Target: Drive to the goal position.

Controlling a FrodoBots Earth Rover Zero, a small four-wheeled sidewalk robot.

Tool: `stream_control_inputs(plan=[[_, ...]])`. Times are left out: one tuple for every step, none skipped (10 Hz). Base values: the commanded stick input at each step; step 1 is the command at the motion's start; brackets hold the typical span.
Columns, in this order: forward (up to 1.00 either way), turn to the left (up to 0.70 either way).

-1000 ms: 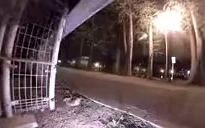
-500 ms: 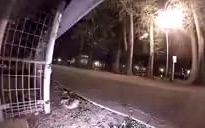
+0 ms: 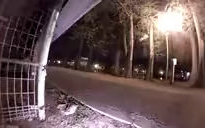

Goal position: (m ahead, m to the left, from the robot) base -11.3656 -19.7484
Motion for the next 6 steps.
stream_control_inputs(plan=[[0.30, 0.00], [0.30, 0.00], [0.30, 0.00], [0.30, 0.00], [0.30, 0.00], [0.30, 0.00]])
